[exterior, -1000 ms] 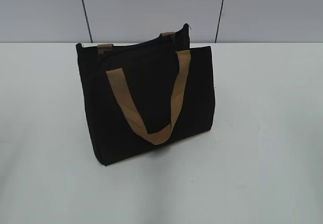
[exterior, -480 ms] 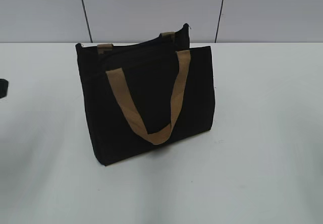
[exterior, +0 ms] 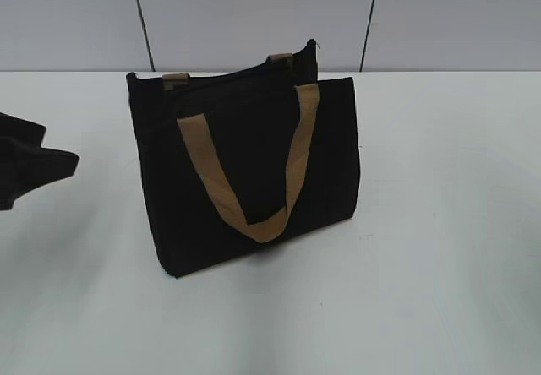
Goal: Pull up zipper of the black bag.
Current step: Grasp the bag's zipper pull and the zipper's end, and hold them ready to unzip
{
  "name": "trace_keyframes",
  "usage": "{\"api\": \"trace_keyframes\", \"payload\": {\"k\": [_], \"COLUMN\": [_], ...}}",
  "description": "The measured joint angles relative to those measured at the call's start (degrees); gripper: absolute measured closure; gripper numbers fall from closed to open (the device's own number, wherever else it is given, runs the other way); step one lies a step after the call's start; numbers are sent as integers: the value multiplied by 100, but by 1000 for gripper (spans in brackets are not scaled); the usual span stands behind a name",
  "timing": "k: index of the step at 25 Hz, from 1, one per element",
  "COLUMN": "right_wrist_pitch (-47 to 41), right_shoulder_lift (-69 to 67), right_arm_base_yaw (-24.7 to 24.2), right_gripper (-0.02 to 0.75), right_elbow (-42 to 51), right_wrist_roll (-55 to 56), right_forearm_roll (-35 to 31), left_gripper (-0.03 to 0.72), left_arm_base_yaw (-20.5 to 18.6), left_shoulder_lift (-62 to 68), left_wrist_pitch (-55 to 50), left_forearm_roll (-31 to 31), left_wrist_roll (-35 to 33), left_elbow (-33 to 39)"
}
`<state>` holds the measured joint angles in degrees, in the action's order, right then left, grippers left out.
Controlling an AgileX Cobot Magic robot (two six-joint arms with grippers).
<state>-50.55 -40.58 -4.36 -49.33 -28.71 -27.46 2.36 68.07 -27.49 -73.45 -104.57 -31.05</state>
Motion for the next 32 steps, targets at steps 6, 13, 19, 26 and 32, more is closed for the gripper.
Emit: {"api": "trace_keyframes", "payload": {"k": [6, 13, 19, 26, 32], "right_wrist_pitch": [-61, -78, -89, -89, -91], "right_shoulder_lift": [-123, -123, -123, -123, -123], "right_arm_base_yaw": [0, 0, 0, 0, 0], "right_gripper": [321, 321, 321, 321, 321], "right_elbow": [-100, -111, -111, -111, -111], "right_wrist_roll": [-92, -99, -107, -107, -111], "right_forearm_roll": [-70, -92, -94, -94, -99], "left_gripper": [211, 211, 211, 211, 212], "left_arm_base_yaw": [0, 0, 119, 267, 281], "left_shoulder_lift": [1015, 1910, 2503, 2946, 3167], "left_wrist_pitch": [-445, -867, -1224, -1202, -1237], "left_forearm_roll": [-1592, -2518, -2549, -2555, -2584], "left_wrist_roll": [-2589, -3977, -4712, -4798, -4798], "left_elbow": [0, 0, 0, -384, -662]}}
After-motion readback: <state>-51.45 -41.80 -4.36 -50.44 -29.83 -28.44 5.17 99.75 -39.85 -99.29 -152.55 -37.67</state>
